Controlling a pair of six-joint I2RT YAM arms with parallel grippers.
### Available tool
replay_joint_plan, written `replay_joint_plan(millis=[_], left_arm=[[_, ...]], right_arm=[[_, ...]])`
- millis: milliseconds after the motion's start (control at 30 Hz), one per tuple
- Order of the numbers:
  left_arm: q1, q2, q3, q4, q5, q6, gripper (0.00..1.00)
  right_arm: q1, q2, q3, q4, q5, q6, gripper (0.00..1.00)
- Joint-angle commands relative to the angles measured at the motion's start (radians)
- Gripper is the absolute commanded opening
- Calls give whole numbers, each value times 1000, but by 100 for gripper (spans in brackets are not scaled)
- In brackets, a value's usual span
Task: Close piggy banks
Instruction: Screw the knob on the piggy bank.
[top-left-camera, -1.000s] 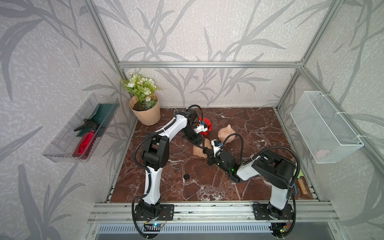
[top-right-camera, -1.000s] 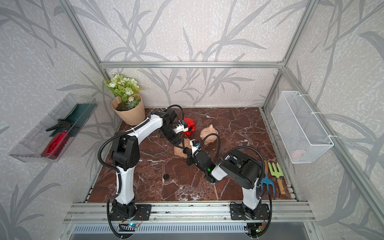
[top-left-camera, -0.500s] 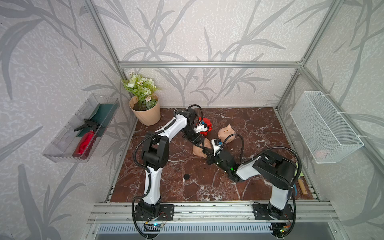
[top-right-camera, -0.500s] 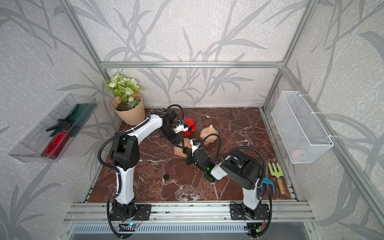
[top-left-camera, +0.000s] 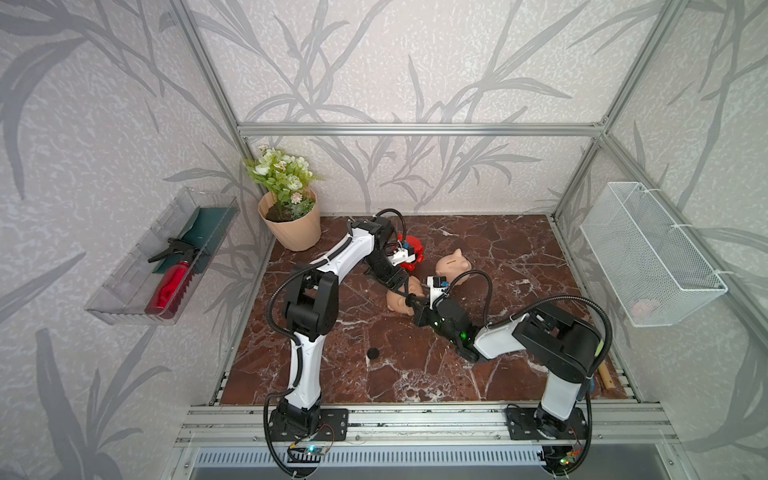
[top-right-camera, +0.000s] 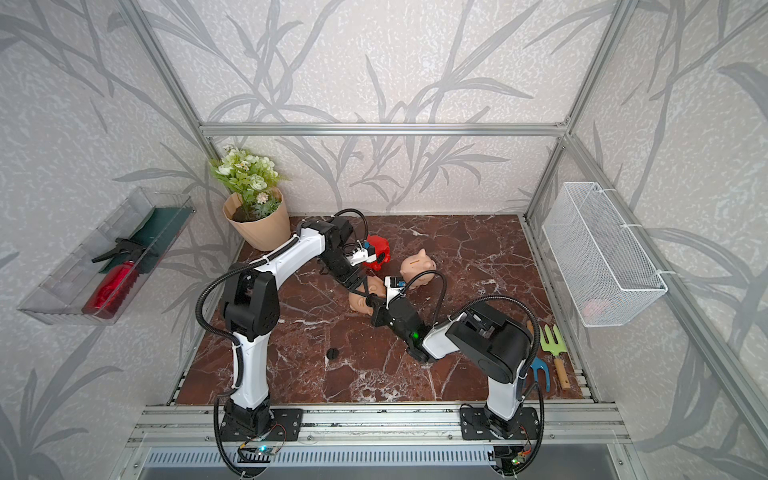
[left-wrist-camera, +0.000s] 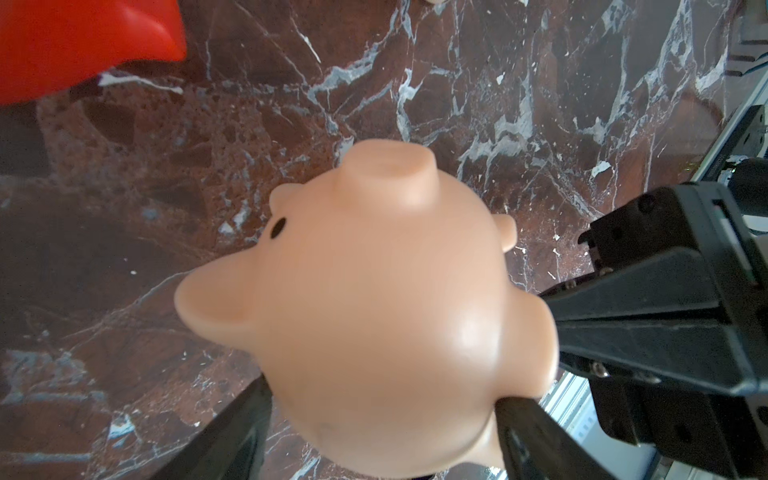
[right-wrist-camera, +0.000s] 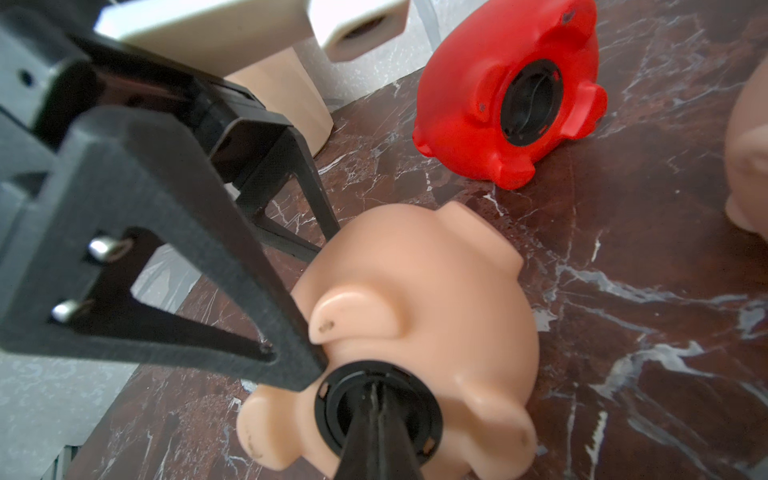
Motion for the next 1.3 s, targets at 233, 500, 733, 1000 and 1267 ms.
replay_joint_plan(millis=[233, 500, 733, 1000, 1267], left_arm=[[-10, 42, -4, -54, 20, 28, 82], [-10, 42, -6, -54, 14, 23, 83], [-11, 39, -5, -51, 17, 21, 85], [-12, 36, -5, -49, 20, 22, 85], [-12, 34, 1, -53, 20, 21, 85]], right_arm=[[-19, -37, 4, -117, 25, 172, 0], [-32, -42, 0, -157, 14, 269, 0], [-40, -27, 6, -182, -8, 323, 0], [-44, -33, 11, -202, -18, 328, 0], [-58, -20, 6, -211, -36, 386, 0]])
